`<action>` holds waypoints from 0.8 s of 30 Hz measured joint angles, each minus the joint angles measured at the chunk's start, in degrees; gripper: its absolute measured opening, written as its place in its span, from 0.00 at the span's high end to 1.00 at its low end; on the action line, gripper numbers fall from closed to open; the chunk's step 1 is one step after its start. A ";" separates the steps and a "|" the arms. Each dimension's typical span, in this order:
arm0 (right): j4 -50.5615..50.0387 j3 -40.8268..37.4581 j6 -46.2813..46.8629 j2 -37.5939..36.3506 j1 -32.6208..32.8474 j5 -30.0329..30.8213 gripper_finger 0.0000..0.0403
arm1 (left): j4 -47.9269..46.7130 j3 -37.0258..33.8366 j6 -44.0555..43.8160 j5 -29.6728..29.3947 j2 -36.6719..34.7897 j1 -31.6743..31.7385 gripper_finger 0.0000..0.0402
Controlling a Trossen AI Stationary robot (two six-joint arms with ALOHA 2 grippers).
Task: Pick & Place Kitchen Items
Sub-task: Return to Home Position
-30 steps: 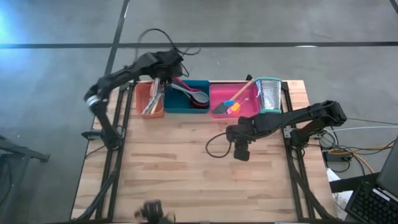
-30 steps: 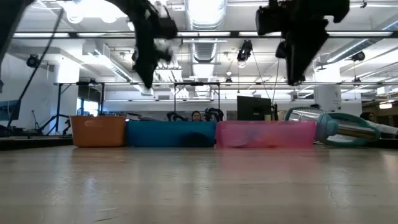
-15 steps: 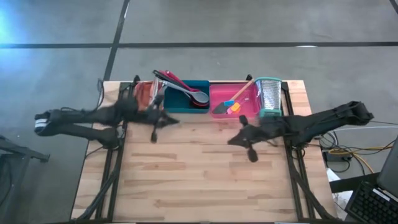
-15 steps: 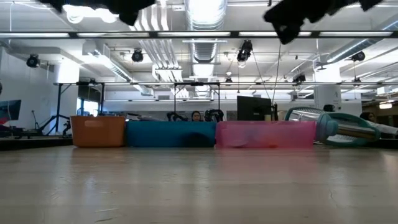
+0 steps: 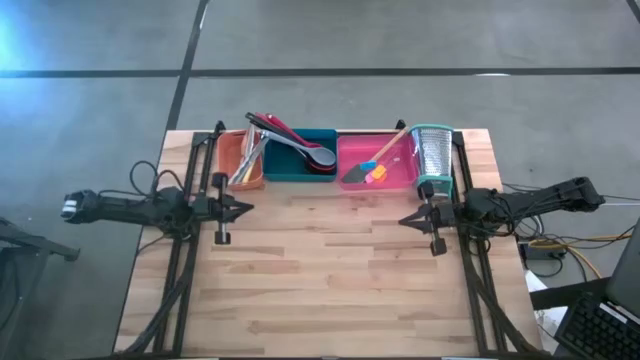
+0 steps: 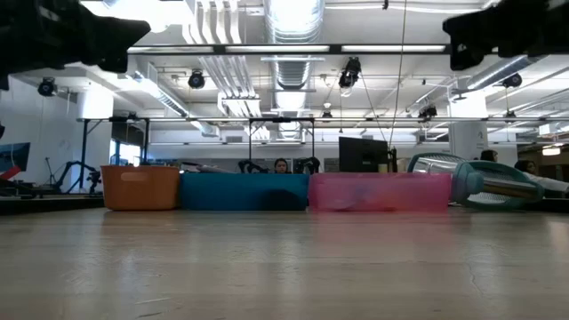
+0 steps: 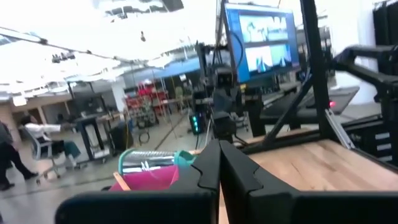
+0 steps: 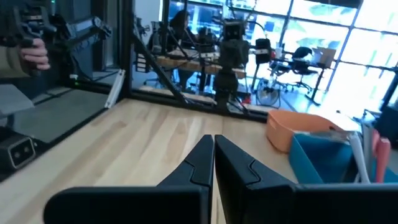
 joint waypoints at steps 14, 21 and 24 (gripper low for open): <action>-0.34 -11.67 -0.05 -4.91 -0.01 0.64 0.98 | -17.76 -4.91 -0.70 0.16 -3.40 0.00 0.91; -9.91 -12.30 -0.05 -4.91 -0.01 0.68 0.98 | -24.57 -4.93 -0.75 0.60 -3.37 0.00 0.92; -12.24 -12.30 -0.05 -4.88 -0.01 0.66 0.98 | -24.66 -4.93 -0.74 0.56 -3.40 0.00 0.91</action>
